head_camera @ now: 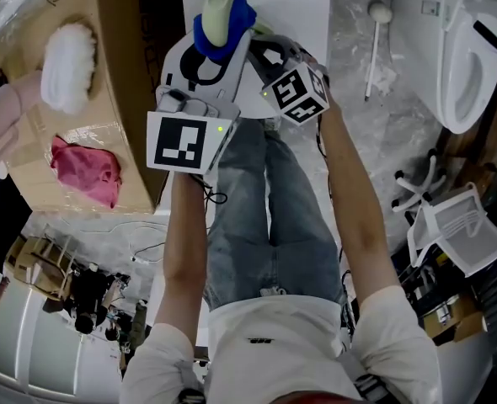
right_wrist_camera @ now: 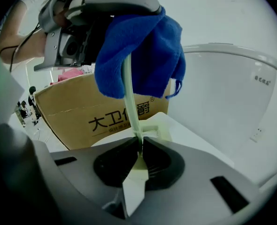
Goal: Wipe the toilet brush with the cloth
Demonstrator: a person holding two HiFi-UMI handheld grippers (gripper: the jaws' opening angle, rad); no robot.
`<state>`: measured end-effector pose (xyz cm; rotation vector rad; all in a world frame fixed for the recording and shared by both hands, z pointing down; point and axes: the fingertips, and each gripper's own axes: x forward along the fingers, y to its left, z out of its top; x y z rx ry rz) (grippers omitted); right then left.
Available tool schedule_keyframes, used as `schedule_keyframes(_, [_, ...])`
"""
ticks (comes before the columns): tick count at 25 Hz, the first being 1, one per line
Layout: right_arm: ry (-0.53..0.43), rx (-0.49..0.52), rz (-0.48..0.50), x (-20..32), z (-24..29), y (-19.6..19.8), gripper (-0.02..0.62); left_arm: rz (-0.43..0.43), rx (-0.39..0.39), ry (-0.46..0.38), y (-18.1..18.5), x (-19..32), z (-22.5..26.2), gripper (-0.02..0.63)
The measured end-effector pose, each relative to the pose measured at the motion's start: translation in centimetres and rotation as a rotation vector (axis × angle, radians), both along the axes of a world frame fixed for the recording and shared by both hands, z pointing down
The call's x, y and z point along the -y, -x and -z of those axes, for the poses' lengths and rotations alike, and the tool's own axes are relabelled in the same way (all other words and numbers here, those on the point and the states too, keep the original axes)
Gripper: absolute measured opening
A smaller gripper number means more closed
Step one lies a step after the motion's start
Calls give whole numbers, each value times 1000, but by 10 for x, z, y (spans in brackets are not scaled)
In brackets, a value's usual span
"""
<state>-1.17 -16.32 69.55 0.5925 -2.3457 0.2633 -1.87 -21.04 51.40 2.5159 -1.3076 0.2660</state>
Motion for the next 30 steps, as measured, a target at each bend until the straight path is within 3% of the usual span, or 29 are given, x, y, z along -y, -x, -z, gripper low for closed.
schedule_keyframes(16, [21,-13,-16,0,0,-1,29,51,-98,-70,14,-14,47,176])
schedule_keyframes(25, [28,2,-47,-6,12,-9,24,97,-101,-68,30,-45,53,96])
schedule_keyframes(30, [-9,56,-104,-29,48,-24,25,129,-97,-73,39,-71,72,89])
